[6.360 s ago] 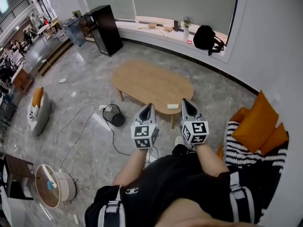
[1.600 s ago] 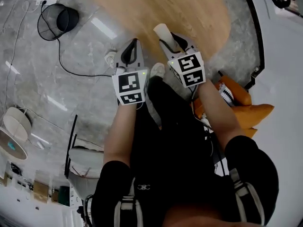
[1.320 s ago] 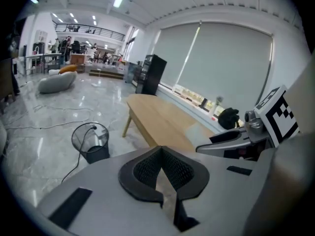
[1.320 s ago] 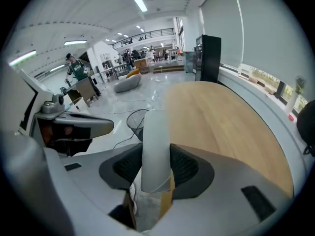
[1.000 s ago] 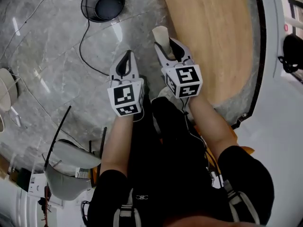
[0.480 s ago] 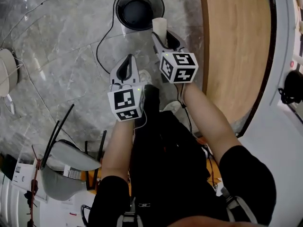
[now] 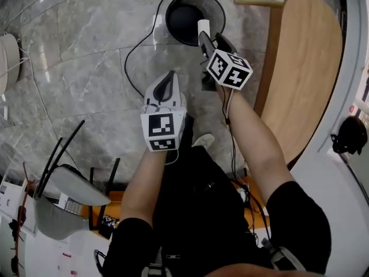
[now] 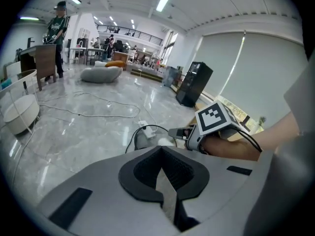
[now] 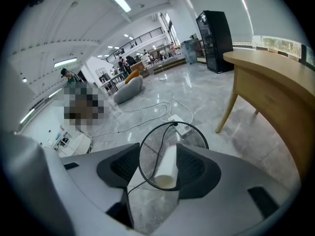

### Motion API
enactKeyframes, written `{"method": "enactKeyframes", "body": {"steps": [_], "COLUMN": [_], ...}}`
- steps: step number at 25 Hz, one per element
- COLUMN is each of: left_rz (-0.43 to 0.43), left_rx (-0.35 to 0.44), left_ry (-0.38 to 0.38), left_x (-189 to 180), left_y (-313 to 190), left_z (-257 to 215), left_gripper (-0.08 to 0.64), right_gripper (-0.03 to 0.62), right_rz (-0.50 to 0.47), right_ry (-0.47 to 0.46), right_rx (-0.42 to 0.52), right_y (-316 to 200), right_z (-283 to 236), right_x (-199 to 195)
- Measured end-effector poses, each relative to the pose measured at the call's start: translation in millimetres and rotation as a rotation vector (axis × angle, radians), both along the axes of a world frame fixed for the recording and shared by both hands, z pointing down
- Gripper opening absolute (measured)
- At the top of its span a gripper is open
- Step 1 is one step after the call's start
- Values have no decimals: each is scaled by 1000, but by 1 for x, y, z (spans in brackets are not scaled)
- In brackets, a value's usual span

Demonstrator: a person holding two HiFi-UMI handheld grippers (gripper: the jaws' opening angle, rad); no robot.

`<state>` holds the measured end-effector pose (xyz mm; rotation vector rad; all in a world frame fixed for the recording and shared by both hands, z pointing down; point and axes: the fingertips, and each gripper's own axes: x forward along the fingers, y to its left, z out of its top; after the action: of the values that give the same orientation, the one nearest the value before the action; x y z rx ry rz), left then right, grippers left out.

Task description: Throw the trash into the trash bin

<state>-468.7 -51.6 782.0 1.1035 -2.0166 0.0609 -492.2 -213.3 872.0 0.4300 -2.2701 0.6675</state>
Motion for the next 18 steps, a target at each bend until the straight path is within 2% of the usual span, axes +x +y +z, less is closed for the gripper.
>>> {"method": "enactKeyframes", "body": {"steps": [4,5,7,8,10,12,18], "left_rz": [-11,-11,-9,-7,5,25,83], "left_rx": [10,5,-3,-5,-3,6,47], "left_ry": [0,2,3,0,-15,-35,-112], "left_x": [5,6,8,9,12,18,47], "left_y": [3,5,6,5,-2,-12,-38], "left_z": [2,4,4,3,-2,-14,-77], "left_gripper": [12,12,12,12,12,12,12], "right_gripper": [200,167,36,13,12,11,11], "right_rz": [4,6,-35,-82,-177,-216,-178], "right_ry": [-21,-25,-41,-54,-82,-99,-188], "right_rx": [1,6,60,102,163,201,247], "right_y": [-4,-3,4,9,20,25,23], "right_z": [-4,-8,-23,-31,-49,-70,-157], "right_x": [3,6,11,13,18,29,83]}}
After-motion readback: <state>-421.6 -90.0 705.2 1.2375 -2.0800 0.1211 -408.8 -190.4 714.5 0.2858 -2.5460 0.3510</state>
